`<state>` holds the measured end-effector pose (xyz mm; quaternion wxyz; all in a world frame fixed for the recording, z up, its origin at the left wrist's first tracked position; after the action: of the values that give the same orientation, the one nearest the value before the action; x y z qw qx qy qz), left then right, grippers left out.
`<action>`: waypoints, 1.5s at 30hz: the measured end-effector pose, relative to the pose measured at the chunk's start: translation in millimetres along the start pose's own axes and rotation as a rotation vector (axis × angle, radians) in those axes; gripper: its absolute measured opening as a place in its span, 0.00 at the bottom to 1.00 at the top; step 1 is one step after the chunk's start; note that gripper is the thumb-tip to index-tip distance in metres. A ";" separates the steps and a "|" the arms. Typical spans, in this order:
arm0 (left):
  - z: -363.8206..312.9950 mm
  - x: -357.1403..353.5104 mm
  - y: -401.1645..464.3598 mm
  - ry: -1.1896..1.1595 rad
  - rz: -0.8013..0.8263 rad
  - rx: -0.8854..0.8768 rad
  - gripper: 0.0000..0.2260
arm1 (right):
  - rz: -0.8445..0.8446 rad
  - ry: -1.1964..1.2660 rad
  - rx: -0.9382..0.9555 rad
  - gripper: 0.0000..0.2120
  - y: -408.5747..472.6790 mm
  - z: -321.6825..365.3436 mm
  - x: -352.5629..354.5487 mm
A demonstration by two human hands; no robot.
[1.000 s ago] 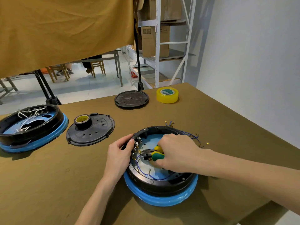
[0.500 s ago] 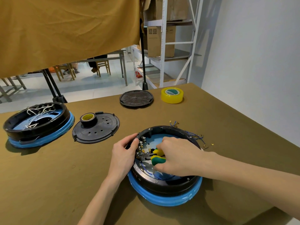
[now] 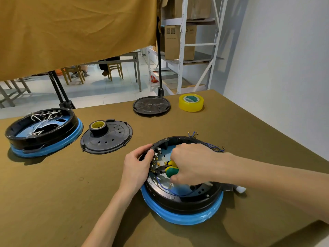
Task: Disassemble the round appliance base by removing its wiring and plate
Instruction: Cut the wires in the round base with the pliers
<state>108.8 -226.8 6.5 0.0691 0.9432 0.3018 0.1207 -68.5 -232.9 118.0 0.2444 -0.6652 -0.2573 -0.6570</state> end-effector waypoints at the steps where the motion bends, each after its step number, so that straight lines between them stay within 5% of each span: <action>1: -0.3 0.0 -0.3 -0.007 0.002 0.007 0.13 | 0.007 -0.009 -0.001 0.21 2.0 2.1 2.3; 10: 0.1 0.5 -1.2 0.008 0.015 -0.005 0.12 | -0.037 -0.161 0.046 0.19 1.9 14.3 -0.6; 16: 1.1 1.4 1.2 0.045 0.018 -0.028 0.13 | 0.007 0.098 -0.106 0.16 -3.7 0.1 -10.3; 22: 2.1 0.9 -0.1 0.016 0.019 -0.014 0.13 | -0.132 -0.126 0.007 0.10 -12.5 6.2 -32.9; 26: 1.2 0.6 -1.7 0.015 0.029 -0.016 0.13 | -0.048 0.047 -0.102 0.08 -5.7 -9.7 -28.7; 45: 1.0 0.0 -4.6 -0.005 0.017 -0.016 0.11 | -0.119 -0.060 0.004 0.09 -8.2 -13.1 -41.1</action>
<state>106.6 -223.1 4.6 0.0766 0.9454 0.2927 0.1214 -84.0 -236.3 77.1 0.1984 -0.6675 -0.3049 -0.6497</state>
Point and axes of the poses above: each hand's wrist, its own y-axis towards the middle knuckle, its own x-axis out of the back of the hand, z = x × y, the point moved 1 cm from there along y, towards the middle knuckle, and after that the axes turned 13 degrees about -z, right-handed, at the moved point
